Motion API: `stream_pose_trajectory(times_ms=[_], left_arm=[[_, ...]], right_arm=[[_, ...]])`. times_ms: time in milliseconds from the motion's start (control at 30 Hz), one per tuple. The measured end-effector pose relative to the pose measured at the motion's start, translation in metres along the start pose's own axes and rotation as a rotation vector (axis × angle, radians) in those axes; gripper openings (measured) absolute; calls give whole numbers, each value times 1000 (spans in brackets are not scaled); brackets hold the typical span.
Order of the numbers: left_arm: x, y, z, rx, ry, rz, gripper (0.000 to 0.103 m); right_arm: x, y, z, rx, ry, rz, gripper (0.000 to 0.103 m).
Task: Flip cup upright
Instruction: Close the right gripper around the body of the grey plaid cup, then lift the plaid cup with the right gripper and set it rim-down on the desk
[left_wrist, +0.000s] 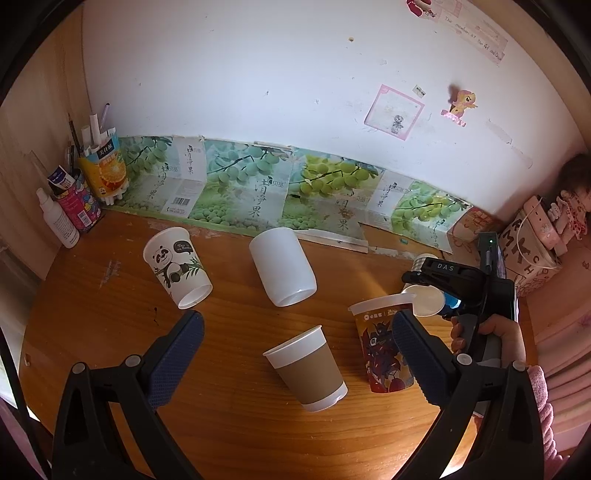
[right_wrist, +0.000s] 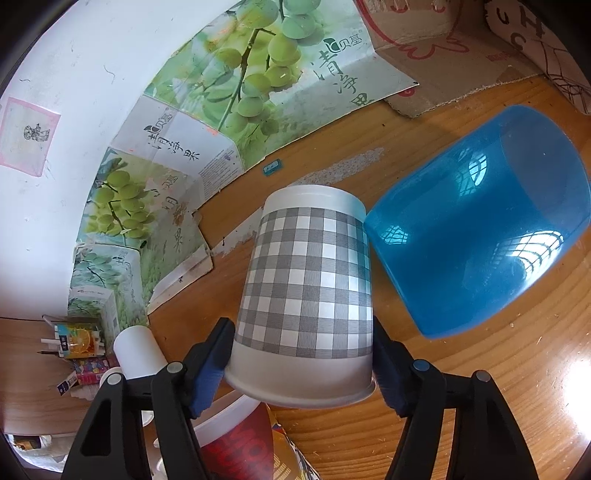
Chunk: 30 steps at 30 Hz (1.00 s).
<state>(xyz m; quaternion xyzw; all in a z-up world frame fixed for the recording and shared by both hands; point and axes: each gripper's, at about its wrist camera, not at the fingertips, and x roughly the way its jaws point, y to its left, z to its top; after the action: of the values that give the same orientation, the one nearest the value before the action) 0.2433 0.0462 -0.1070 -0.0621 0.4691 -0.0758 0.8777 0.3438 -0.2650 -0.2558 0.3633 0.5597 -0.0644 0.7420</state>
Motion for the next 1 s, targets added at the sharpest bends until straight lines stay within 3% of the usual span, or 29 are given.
stream_pose_trajectory(times_ms=[533, 1000], left_arm=[[-20, -7, -12, 2, -26, -32, 102], [-68, -14, -40, -19, -96, -92, 102]], right_arm=[[-45, -1, -11, -22, -36, 58, 69], [-104, 5, -76, -143, -52, 76, 69]])
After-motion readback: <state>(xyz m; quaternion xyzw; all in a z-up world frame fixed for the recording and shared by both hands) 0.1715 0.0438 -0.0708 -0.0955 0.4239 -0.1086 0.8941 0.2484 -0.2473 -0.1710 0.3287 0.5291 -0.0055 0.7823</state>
